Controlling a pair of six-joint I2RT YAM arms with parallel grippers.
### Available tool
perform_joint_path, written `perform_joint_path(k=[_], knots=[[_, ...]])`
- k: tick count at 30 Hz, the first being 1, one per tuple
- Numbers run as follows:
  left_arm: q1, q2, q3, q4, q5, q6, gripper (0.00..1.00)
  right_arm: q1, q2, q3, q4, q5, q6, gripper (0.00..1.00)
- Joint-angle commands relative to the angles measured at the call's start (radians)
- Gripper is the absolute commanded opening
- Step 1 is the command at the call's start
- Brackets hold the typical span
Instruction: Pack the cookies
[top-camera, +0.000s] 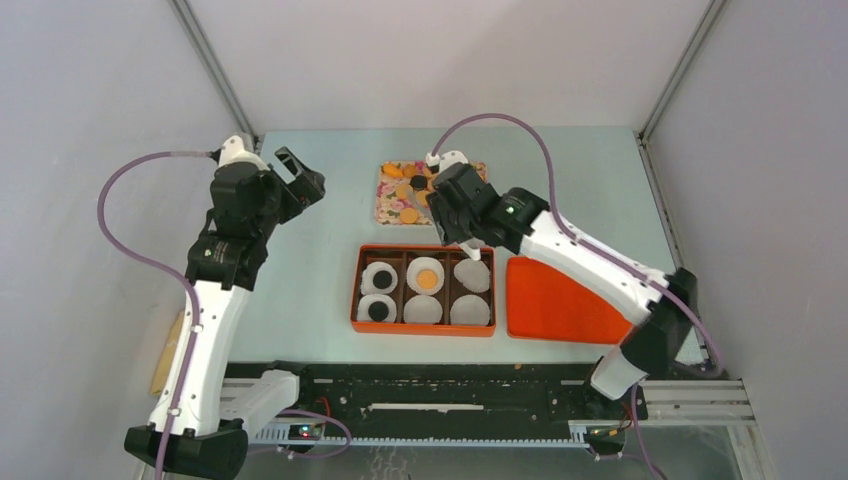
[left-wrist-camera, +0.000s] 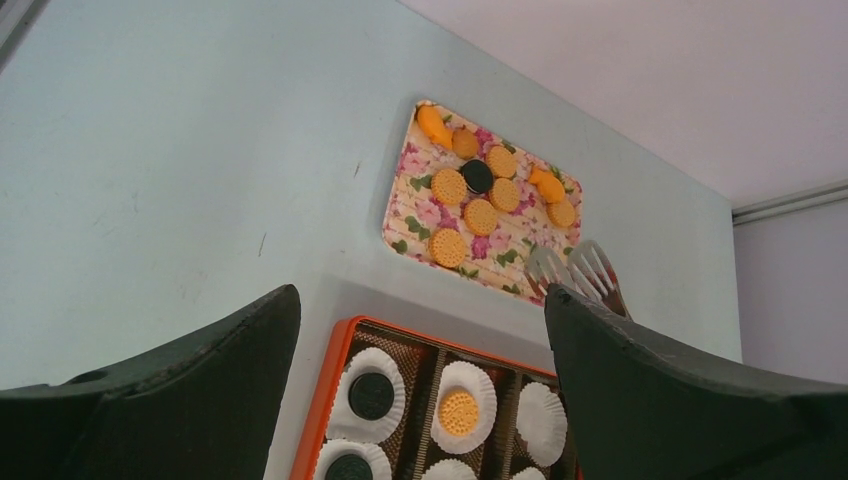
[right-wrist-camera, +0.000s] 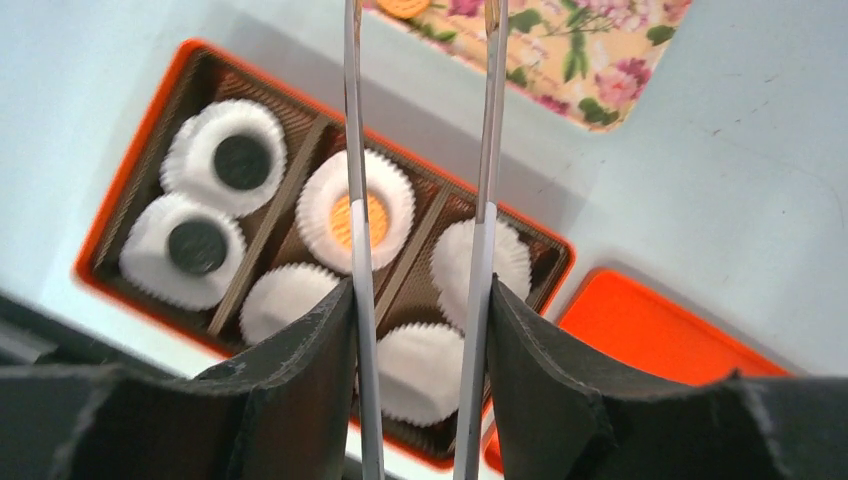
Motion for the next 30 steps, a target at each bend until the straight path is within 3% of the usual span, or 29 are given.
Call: perform_joint_path(k=[1,14,26,30], knots=[[0.005,0.009,-0.013,0.031,0.001,0.017,0.96,-0.077,0.13,0.04,0.086,-0.01,-0.044,0.53],[0.005,0.026,-0.013,0.03,-0.027,0.032,0.96,-0.172,0.328,0.065,0.152,-0.107,-0.05,0.52],[0.004,0.029,-0.014,0.027,-0.031,0.031,0.96,-0.2,0.529,0.256,0.103,-0.097,-0.062,0.53],[0.005,0.031,-0.015,0.026,-0.033,0.031,0.96,-0.207,0.531,0.257,0.102,-0.097,-0.054,0.45]])
